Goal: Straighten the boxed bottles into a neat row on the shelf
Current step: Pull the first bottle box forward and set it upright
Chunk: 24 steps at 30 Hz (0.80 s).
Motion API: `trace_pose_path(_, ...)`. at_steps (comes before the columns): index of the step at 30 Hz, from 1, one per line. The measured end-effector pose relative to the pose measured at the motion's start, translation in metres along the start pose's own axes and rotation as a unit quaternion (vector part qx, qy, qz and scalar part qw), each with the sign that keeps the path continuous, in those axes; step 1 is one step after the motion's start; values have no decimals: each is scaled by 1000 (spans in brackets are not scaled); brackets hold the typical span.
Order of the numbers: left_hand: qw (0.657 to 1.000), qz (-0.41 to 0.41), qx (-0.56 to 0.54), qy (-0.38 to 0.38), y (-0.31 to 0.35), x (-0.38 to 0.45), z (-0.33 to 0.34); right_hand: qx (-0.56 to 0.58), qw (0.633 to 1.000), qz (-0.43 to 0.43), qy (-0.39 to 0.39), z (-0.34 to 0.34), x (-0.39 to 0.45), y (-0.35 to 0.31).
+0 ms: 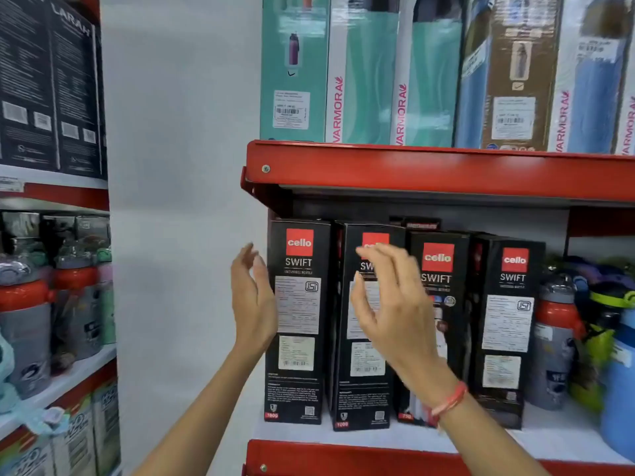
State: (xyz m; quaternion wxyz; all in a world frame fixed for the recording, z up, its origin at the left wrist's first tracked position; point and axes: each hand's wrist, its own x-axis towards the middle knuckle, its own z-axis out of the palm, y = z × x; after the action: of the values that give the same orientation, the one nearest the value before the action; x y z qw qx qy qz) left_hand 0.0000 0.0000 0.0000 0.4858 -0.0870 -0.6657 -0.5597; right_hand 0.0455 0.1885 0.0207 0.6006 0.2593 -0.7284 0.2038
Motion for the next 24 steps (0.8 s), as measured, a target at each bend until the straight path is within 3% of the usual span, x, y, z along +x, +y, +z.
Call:
trace_pose_path(2, 995, -92, -4, -42, -11, 4, -3, 23, 997, 57, -43, 16, -12, -17)
trace_pose_path(6, 960, -211, -24, -182, -37, 3, -8, -29, 964, 162, -208, 57, -49, -52)
trace_pose_path(10, 908, -252, -101, -320, -44, 0, -17, -62, 924, 250, -281, 81, -62, -82)
trace_pose_path(17, 905, -240, -111, -332, -40, 6, -41, -51, 918, 278, -279, 83, -44, -89)
trace_pose_path(24, 927, -170, -96, -320, -44, 3, -76, 113, 903, 297, -290, 75, -25, -64)
